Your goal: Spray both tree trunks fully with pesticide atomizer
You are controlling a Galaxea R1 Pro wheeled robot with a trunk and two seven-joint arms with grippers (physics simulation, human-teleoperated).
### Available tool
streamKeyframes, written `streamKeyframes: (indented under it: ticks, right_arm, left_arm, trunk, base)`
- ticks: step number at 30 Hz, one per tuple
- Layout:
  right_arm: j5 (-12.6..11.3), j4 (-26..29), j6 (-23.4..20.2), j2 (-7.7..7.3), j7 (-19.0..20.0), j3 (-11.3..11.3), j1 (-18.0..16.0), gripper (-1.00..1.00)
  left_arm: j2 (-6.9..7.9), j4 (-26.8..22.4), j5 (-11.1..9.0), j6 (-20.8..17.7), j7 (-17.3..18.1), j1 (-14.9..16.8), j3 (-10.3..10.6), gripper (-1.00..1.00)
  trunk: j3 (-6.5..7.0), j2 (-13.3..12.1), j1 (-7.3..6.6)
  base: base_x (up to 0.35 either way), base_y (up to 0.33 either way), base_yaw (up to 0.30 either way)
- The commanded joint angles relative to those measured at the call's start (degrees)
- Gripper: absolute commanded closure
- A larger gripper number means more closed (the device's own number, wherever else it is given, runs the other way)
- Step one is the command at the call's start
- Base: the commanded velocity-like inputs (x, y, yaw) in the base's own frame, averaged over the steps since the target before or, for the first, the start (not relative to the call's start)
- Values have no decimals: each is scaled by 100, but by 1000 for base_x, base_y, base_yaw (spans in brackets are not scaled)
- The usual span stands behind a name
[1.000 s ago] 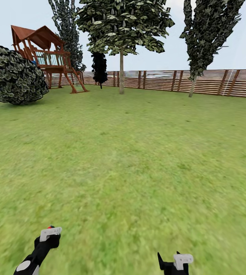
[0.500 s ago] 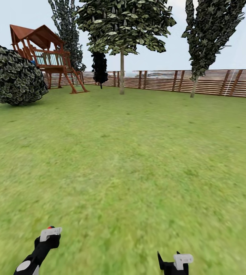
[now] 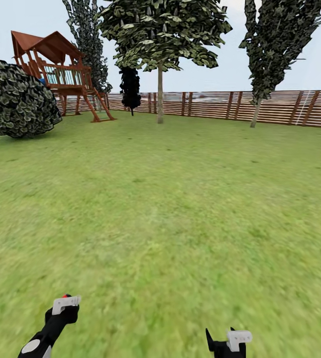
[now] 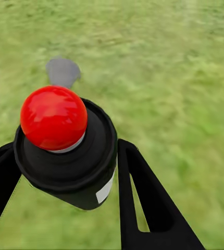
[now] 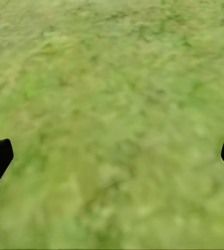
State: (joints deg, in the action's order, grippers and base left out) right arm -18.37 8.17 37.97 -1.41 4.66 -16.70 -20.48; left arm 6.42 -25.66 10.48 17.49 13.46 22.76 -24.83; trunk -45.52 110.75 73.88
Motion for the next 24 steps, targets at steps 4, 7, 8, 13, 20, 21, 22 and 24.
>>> streamKeyframes:
  ticks: [4, 7, 8, 13, 20, 21, 22, 24]
  right_arm:
    - [0, 0, 0, 0, 0, 0, 0, -100]
    - [0, 0, 0, 0, 0, 0, 0, -100]
    - [0, 0, 0, 0, 0, 0, 0, -100]
    - [0, 0, 0, 0, 0, 0, 0, -100]
    - [0, 0, 0, 0, 0, 0, 0, -100]
    - [0, 0, 0, 0, 0, 0, 0, -100]
    - [0, 0, 0, 0, 0, 0, 0, -100]
    - [0, 0, 0, 0, 0, 0, 0, -100]
  left_arm:
    - [0, -1, -1, 0, -6, 0, 3, 100]
    - [0, -1, -6, 0, -4, 0, 1, 100]
    - [0, -1, -7, 0, -7, 0, -1, 100]
    - [0, 0, 1, 0, -10, 0, 4, 100]
    - [-2, 2, 7, 0, -10, 0, 4, 100]
    - [-1, 1, 7, 0, -10, 0, 4, 100]
    - [-1, 2, 7, 0, -10, 0, 4, 100]
    - [-2, 0, 7, 0, -10, 0, 4, 100]
  trunk:
    - [0, 0, 0]
    - [0, 0, 0]
    - [0, 0, 0]
    - [0, 0, 0]
    - [23, 0, 0]
    - [31, 0, 0]
    - [40, 0, 0]
    - [57, 0, 0]
  base:
    - [333, 106, 0]
    - [333, 106, 0]
    - [333, 106, 0]
    - [333, 106, 0]
    - [333, 106, 0]
    - [333, 106, 0]
    - [333, 106, 0]
    - [333, 106, 0]
